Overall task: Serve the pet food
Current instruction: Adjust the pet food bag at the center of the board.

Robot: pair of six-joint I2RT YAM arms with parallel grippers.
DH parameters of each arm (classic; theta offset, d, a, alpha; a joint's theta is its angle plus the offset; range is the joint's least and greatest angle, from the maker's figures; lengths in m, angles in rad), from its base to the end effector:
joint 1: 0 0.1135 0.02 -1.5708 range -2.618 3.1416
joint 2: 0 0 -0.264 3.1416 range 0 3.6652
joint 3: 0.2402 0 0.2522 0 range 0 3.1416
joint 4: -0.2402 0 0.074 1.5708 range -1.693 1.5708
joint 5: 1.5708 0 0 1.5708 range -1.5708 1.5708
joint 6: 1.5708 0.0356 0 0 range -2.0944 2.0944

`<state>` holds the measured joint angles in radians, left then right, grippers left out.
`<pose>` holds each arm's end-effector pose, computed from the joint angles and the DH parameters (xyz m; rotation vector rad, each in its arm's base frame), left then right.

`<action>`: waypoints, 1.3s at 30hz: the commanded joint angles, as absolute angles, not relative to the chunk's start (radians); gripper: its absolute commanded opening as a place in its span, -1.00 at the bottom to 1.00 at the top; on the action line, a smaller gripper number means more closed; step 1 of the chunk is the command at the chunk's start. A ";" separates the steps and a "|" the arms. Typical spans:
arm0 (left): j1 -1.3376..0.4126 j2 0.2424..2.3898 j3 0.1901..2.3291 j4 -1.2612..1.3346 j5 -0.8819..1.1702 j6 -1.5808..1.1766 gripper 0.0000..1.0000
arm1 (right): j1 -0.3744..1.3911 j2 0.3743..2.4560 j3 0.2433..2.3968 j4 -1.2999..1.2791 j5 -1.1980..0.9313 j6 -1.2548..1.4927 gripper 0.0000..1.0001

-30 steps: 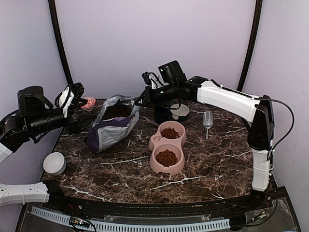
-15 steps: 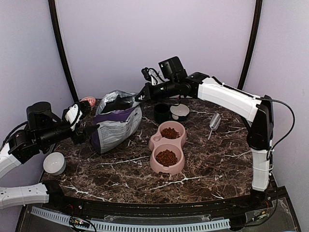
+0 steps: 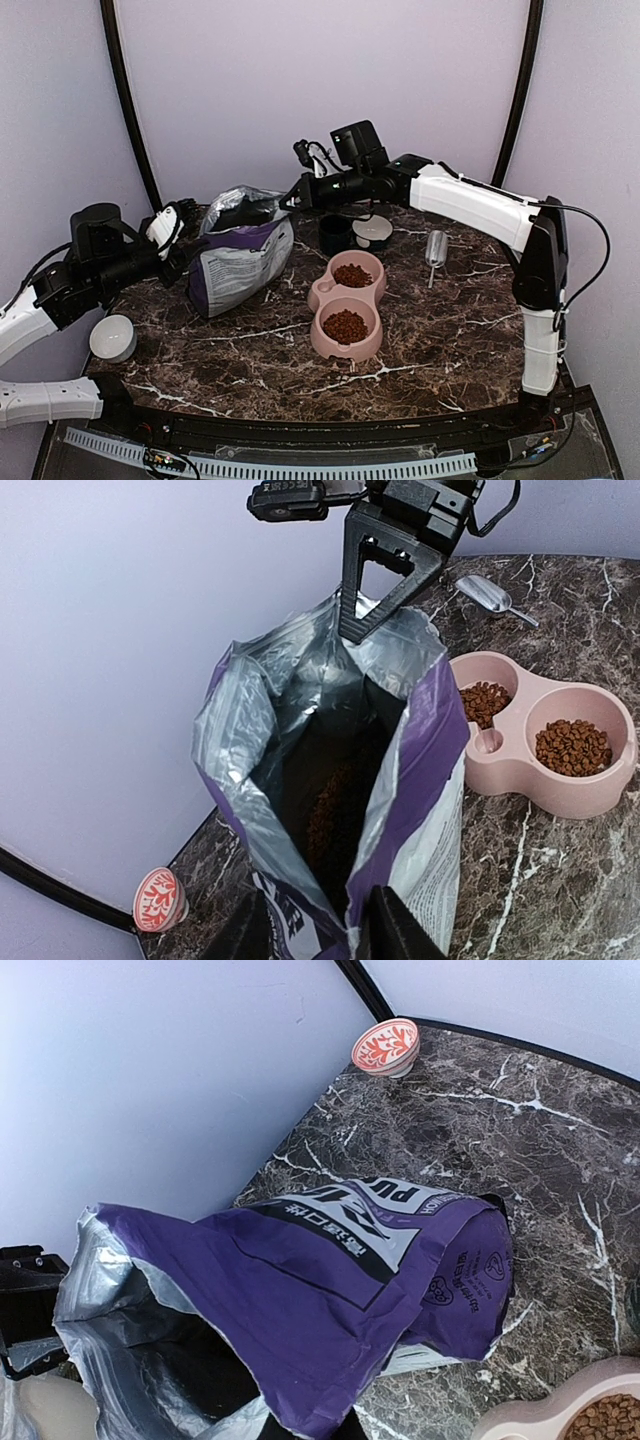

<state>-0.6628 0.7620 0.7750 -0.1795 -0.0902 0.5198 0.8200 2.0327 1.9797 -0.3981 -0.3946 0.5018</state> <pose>0.1447 -0.1089 0.3408 0.9124 1.4777 -0.0268 0.3186 0.3615 0.3502 -0.6194 2.1243 1.1911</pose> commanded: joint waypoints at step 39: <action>-0.644 0.622 0.912 -0.276 0.285 0.411 -1.00 | 0.788 1.641 1.425 -0.091 -0.468 -0.225 0.39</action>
